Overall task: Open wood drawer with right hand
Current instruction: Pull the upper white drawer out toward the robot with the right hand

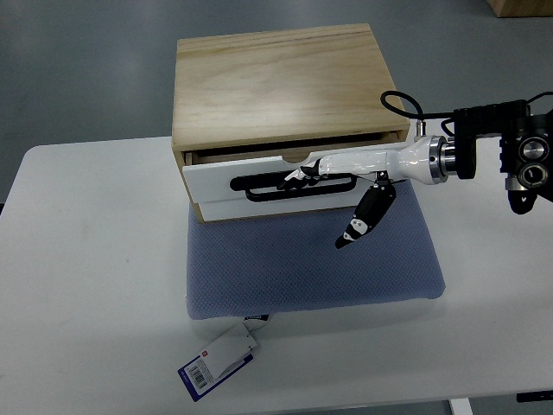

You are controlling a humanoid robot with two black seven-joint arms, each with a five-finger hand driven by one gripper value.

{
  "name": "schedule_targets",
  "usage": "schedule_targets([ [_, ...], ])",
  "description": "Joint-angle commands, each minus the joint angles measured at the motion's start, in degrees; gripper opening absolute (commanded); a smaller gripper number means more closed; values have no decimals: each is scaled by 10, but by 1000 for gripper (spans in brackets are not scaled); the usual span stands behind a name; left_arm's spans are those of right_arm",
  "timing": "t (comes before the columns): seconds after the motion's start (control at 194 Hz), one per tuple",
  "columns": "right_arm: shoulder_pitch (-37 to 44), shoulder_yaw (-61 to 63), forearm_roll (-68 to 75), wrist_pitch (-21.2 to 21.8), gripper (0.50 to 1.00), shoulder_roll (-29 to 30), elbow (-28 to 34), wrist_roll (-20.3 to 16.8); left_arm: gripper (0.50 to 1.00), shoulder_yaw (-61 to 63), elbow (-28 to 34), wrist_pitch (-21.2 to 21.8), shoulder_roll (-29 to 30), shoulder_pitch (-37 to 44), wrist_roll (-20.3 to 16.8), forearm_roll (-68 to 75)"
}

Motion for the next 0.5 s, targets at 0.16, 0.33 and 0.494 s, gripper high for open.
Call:
schedule_targets([
  [0.16, -2, -1, 16, 0, 934, -12, 14, -9, 1000, 0, 0, 0, 0, 0, 0, 0],
  [0.33, -2, -4, 20, 0, 934, -20, 22, -11, 1000, 0, 0, 0, 0, 0, 0, -1],
  [0.494, -2, -14, 29, 0, 934, -36, 37, -11, 1000, 0, 0, 0, 0, 0, 0, -1],
])
